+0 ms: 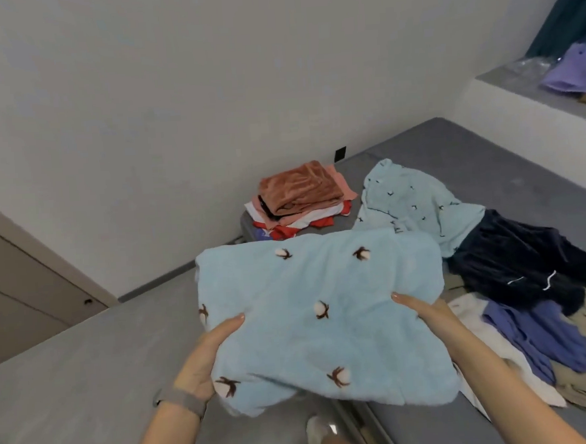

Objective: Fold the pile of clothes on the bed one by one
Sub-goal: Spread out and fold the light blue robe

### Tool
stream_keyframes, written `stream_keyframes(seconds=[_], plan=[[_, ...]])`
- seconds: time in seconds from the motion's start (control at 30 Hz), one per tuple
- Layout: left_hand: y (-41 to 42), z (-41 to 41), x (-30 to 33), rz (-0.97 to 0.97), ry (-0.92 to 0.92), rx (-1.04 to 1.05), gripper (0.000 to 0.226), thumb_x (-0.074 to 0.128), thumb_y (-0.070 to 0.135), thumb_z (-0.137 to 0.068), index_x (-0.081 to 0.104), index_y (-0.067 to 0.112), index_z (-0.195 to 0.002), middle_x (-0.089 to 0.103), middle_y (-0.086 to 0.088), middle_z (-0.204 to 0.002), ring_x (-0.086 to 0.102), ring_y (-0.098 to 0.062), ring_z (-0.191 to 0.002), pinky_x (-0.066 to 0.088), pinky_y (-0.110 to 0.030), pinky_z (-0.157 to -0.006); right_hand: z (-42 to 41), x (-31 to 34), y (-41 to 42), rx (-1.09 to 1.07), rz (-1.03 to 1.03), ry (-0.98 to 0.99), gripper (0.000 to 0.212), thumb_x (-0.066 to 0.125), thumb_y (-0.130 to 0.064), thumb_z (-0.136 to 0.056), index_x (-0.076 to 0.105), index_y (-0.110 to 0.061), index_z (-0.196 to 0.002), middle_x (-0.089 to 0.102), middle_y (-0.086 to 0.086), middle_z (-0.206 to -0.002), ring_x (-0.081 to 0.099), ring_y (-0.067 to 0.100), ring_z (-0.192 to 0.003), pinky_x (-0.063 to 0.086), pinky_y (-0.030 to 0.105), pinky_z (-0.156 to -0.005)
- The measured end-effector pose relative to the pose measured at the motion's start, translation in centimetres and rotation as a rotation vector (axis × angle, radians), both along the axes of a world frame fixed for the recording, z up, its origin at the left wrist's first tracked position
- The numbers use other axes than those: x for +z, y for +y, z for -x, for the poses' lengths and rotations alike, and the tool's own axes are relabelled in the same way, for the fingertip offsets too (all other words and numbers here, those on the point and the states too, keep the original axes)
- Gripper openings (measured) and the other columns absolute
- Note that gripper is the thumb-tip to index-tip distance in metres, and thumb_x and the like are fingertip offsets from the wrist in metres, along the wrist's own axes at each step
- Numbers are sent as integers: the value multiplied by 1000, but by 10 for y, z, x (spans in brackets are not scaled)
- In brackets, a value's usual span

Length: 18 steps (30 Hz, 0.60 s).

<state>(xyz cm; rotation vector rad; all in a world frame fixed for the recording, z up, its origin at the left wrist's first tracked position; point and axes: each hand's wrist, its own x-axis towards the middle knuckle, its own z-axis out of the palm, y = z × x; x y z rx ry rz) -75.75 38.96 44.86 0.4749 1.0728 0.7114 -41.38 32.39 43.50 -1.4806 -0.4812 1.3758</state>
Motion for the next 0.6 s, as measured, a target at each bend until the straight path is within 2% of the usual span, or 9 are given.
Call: stream_keyframes(seconds=[0.03, 0.1, 0.17, 0.27, 0.37, 0.5, 0.6], plan=[[14, 2, -5, -3, 6, -2, 97, 98, 30, -23, 67, 6, -111, 70, -16, -110, 70, -29, -93, 59, -33, -66, 1, -3, 18, 8, 17, -20, 57, 85, -23, -68, 63, -15, -120, 71, 3, -114, 68, 23, -102, 51, 44, -93], [46, 6, -15, 0, 8, 15, 67, 91, 24, -50, 66, 9, -111, 70, -15, -111, 71, -28, -90, 58, -37, -70, 3, -5, 58, 32, 39, -58, 51, 84, -23, -68, 65, -16, -115, 72, 2, -111, 69, 22, -99, 54, 41, -88], [83, 9, -26, 11, -12, 45, 44, 70, 20, -73, 65, 10, -115, 69, -15, -114, 70, -29, -91, 52, -41, -79, 5, -8, 104, 52, 38, -97, 43, 80, -20, -73, 65, -17, -113, 73, -1, -107, 70, 17, -95, 57, 34, -78], [145, 12, -38, 17, 19, 67, 43, 61, 23, -78, 63, 8, -119, 69, -16, -113, 66, -34, -102, 48, -45, -89, 11, -13, 179, 68, 11, -131, 42, 79, -15, -76, 64, -18, -116, 73, -4, -106, 70, 13, -94, 58, 26, -70], [211, 10, -43, -7, 43, 83, 46, 62, 25, -77, 63, 7, -120, 68, -16, -115, 66, -32, -103, 47, -44, -90, 15, -13, 245, 79, -15, -199, 42, 81, -14, -75, 64, -20, -114, 72, -6, -106, 70, 10, -92, 57, 23, -68], [288, -3, -42, 2, 11, 36, 41, 62, 21, -79, 64, 8, -118, 69, -18, -112, 68, -35, -97, 53, -44, -81, 5, -12, 311, 42, 23, -243, 41, 83, -17, -72, 65, -22, -109, 71, -7, -104, 70, 9, -90, 56, 20, -65], [340, -24, -45, 39, -17, -33, 39, 66, 18, -82, 62, 7, -119, 69, -19, -111, 68, -37, -96, 58, -43, -69, -17, -15, 353, 11, 76, -268, 40, 84, -20, -71, 64, -23, -105, 71, -6, -102, 69, 13, -91, 56, 24, -66]])
